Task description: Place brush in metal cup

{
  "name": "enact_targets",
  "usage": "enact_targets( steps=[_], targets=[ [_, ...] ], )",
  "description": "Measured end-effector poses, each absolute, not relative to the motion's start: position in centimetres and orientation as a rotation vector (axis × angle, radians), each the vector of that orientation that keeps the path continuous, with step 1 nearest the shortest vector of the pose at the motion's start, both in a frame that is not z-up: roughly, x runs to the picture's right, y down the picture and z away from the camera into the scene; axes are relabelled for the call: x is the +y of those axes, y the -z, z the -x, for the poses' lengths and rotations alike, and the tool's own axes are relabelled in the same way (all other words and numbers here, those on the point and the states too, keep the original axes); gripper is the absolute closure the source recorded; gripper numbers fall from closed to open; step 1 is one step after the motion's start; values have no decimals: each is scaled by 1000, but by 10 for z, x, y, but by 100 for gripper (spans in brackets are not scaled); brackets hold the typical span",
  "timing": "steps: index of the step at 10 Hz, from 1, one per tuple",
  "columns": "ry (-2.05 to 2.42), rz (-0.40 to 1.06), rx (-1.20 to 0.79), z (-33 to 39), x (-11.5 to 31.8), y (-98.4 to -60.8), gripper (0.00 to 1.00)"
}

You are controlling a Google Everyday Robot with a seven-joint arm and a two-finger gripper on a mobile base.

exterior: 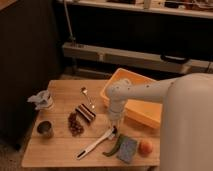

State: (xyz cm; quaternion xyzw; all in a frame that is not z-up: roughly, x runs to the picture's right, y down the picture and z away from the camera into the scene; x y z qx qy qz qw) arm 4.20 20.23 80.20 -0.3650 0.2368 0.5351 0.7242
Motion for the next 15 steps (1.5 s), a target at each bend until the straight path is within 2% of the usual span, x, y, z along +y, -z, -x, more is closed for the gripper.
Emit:
enact_targets(
  steps=[3,9,14,15],
  targets=[
    [-1204,802,507,-39,196,-794,100],
    [-1224,774,400,3,160,-743,100],
    [-1140,721,300,73,127,-705,100],
    [-1061,707,240,110,123,-692,100]
  ],
)
